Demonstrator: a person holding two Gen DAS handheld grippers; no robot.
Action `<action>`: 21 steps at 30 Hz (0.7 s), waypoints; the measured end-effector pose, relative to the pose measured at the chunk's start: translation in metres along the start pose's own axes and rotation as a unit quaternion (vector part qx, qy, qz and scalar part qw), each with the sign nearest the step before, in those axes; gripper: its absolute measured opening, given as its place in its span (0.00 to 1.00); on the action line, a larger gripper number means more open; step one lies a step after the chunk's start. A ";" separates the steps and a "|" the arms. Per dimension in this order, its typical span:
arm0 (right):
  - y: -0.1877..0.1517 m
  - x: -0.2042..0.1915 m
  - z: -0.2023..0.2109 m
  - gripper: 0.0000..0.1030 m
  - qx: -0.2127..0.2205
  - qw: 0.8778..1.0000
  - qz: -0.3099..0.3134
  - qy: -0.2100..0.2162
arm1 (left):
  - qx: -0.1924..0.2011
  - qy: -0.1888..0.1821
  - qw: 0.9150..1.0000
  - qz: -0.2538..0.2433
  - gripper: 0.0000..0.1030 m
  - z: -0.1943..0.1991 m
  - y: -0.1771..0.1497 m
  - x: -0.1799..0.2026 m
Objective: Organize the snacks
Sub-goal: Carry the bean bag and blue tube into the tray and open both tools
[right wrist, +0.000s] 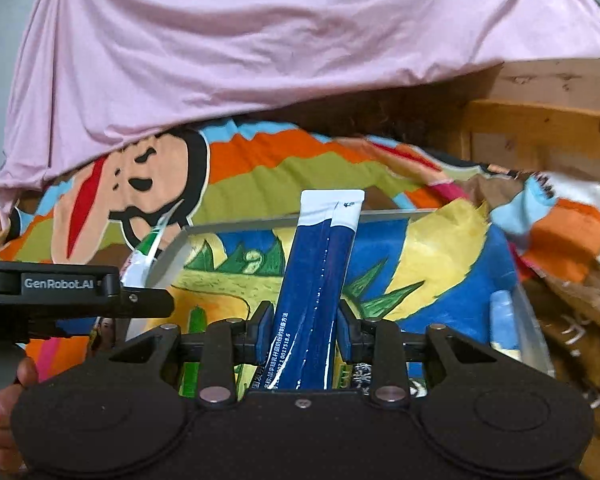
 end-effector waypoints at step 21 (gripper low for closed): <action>-0.038 -0.012 -0.037 0.37 -0.071 0.996 0.043 -0.029 | -0.023 0.026 0.998 -0.052 0.82 -0.026 -0.018 -0.006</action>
Point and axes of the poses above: each gripper's, at about its wrist camera, not at the fingertips, and z roughly against the way its jaws point, x to its right, y to its top, the point moved 8 cm from there along -z, roughly the way its jaws point, and after that the axes turned 6 degrees about -z, right-handed, at the moved point
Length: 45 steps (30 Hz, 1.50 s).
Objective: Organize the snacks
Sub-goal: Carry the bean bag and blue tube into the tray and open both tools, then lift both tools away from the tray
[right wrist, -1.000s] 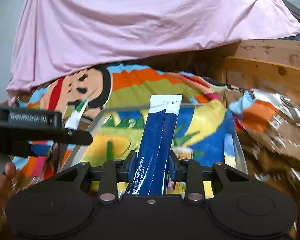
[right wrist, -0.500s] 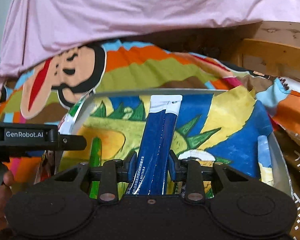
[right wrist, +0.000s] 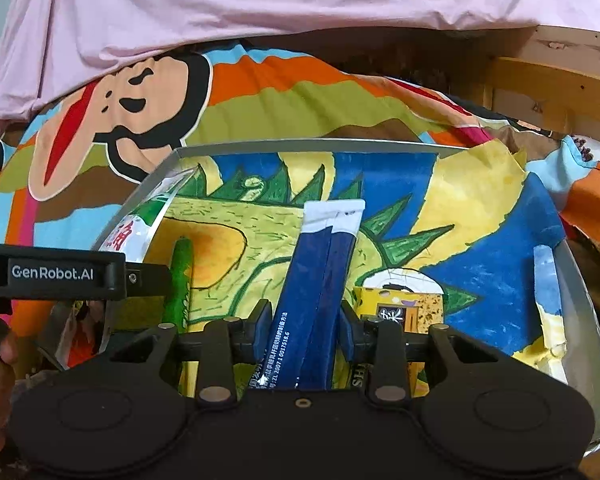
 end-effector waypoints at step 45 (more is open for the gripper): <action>-0.037 -0.002 0.325 0.99 0.144 0.989 -0.032 -0.015 | 0.100 0.094 0.990 -0.025 1.00 0.296 -0.086 0.035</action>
Point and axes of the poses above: each gripper's, at about its wrist camera, not at the fingertips, and z roughly against the way its jaws point, x to its right, y to its top, the point moved 8 cm from there along -z, roughly the way its jaws point, and after that the axes turned 6 degrees about -z, right-handed, at the moved point
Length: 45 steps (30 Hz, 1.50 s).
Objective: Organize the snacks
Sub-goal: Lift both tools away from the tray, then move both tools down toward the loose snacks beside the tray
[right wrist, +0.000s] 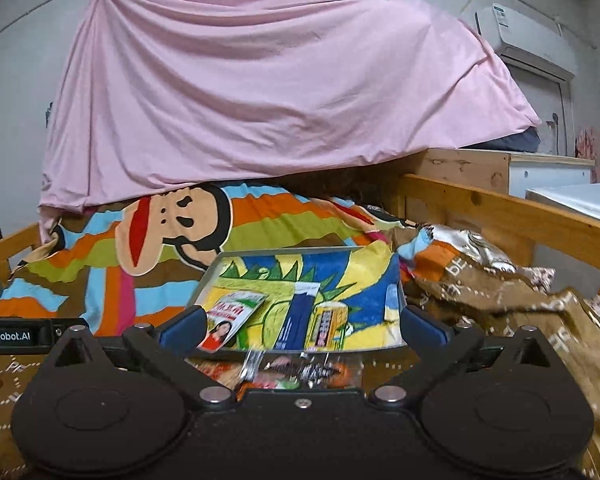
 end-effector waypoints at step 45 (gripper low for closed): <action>-0.109 -0.030 0.018 0.99 -0.170 0.985 0.013 0.010 | -0.152 0.065 0.986 -0.023 0.99 0.022 -0.076 -0.024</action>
Point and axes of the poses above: each gripper's, at about its wrist camera, not at the fingertips, and z roughly against the way its jaws point, x to its right, y to its top, the point moved 8 cm from there along -z, roughly the way its jaws point, and after that the axes turned 6 degrees about -z, right-handed, at the moved point
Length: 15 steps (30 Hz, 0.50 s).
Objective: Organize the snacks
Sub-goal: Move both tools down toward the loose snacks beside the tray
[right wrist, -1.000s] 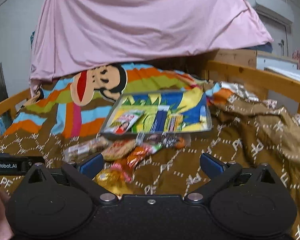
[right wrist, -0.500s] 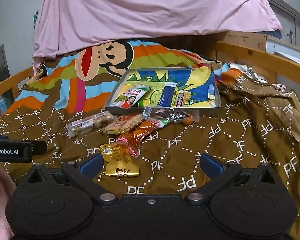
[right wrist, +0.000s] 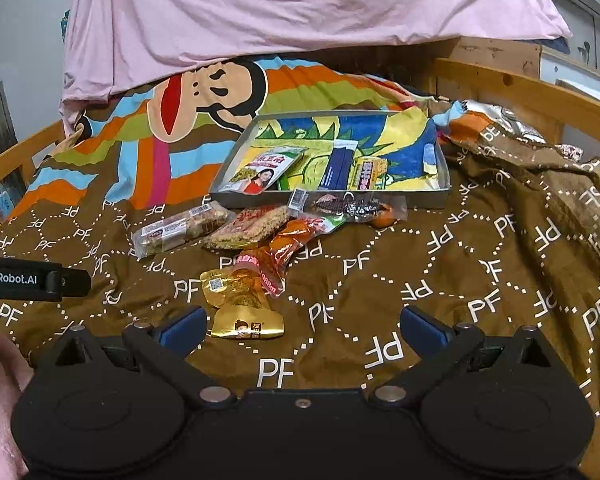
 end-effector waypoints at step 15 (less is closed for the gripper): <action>0.006 -0.007 -0.032 0.99 -0.034 0.999 0.013 0.006 | -0.011 0.012 0.998 -0.063 1.00 -0.030 0.035 -0.004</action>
Point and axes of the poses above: each gripper's, at about its wrist camera, not at the fingertips, and z roughly against the way its jaws point, x to its right, y to its top, the point moved 8 cm from there along -z, roughly the way its jaws point, and after that the axes turned 6 degrees about -z, right-handed, at the moved point
